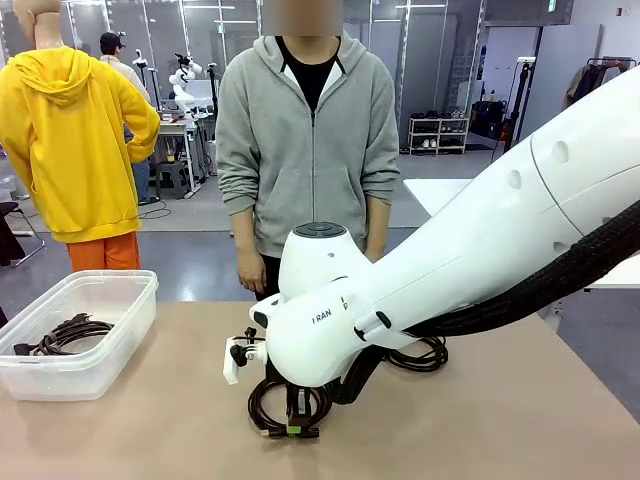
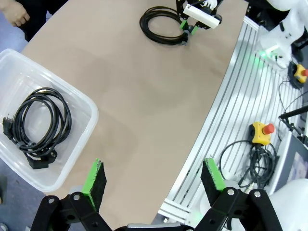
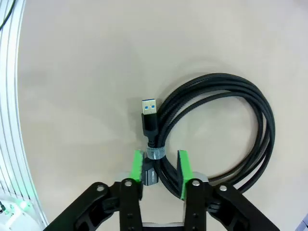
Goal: Organize and store the cables.
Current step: Place the USB Extension Cable into the Organizing box.
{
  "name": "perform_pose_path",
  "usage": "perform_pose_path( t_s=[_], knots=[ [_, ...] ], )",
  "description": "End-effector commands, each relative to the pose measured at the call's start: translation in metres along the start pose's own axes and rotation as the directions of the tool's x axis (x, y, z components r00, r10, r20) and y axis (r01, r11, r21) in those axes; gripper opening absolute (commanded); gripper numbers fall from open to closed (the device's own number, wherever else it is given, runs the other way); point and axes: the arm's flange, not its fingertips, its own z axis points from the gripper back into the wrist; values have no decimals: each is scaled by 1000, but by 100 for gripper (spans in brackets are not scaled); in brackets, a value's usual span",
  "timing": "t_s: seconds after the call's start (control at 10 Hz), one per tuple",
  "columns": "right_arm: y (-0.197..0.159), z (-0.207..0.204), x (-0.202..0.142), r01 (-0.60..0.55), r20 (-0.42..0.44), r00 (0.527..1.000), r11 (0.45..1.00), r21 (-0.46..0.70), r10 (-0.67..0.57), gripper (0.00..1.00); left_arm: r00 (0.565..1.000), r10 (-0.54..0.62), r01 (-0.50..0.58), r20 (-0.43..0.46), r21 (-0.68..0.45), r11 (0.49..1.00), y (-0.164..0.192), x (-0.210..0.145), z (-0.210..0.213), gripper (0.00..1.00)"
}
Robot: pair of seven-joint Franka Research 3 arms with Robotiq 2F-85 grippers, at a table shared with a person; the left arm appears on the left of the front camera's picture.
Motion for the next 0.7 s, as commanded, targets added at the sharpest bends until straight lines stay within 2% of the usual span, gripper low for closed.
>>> perform_pose_path(
  t_s=[0.0,0.2,0.4,0.5,0.6],
  knots=[
    [3,13,0,27,2,1000,1000,-16,-27,75,1000,14,-14,17,13,1000,2,4,0,100],
    [4,29,-11,50,35,998,998,-37,-49,100,1000,14,-14,17,13,1000,2,4,0,100],
    [5,63,-44,113,117,987,992,-59,-106,100,1000,0,0,0,0,1000,0,0,0,100],
    [7,85,-69,149,167,977,986,-74,-135,97,997,-65,64,-34,-39,997,-7,17,-20,100],
    [11,112,-104,199,234,957,976,-86,-174,100,994,-103,100,-44,-71,992,-13,39,-42,100]
  ],
)
